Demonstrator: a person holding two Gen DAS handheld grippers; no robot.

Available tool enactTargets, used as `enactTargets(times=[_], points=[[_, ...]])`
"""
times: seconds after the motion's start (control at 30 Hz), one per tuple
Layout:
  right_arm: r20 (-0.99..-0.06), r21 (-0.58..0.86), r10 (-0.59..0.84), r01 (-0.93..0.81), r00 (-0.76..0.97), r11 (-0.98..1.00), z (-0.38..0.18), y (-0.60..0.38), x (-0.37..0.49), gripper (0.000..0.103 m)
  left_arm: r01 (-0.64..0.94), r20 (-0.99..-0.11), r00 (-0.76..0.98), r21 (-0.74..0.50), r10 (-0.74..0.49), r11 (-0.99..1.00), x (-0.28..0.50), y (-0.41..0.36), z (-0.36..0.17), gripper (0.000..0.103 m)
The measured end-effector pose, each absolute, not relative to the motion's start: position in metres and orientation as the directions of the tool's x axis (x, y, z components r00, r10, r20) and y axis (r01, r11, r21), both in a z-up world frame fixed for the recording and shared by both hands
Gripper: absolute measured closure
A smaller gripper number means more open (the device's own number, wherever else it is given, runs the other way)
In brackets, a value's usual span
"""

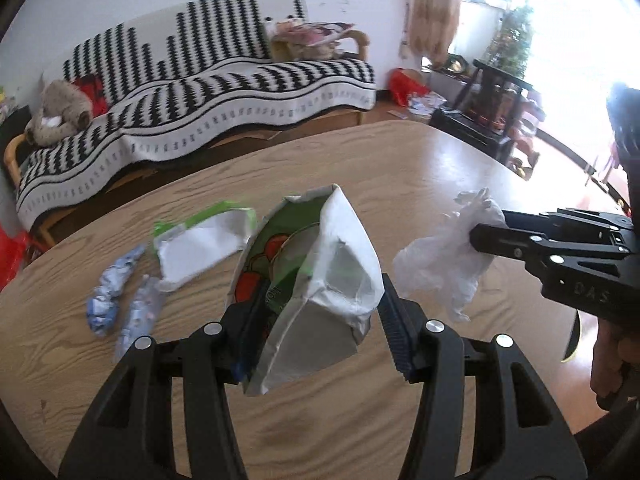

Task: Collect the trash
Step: 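Grasp the white-green paper bag with the left tool while the right tool grasps white tissue, then carry the paper bag and tissue over the black bin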

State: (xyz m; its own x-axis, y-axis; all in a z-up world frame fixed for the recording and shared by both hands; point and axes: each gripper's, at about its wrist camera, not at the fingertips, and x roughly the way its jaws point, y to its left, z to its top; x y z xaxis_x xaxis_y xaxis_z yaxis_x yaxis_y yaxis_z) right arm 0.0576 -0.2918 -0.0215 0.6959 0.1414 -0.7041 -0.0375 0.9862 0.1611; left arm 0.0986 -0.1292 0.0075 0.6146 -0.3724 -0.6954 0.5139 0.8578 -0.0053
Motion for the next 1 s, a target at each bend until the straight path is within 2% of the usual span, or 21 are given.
enactTargets(times=[0.53,0.73,1.0], points=[[-0.708,0.183,0.069,0.088,0.703,0.979,-0.018,-0.371,0.008,0.076,0.565,-0.709,0.572,-0.025,-0.413,0.825,0.071,-0.196,0.001,0.051],[-0.707,0.206,0.004,0.2,0.707,0.958,-0.017,-0.432,-0.027,0.075,0.643,-0.707,0.511,-0.063,-0.489,0.763,0.051,-0.254,-0.001,0.051],[-0.728,0.233,-0.142,0.436,0.671,0.869,-0.027,-0.541,-0.105,0.075,0.794,-0.679,0.367,-0.127,-0.636,0.594,-0.01,-0.354,-0.009,0.051]])
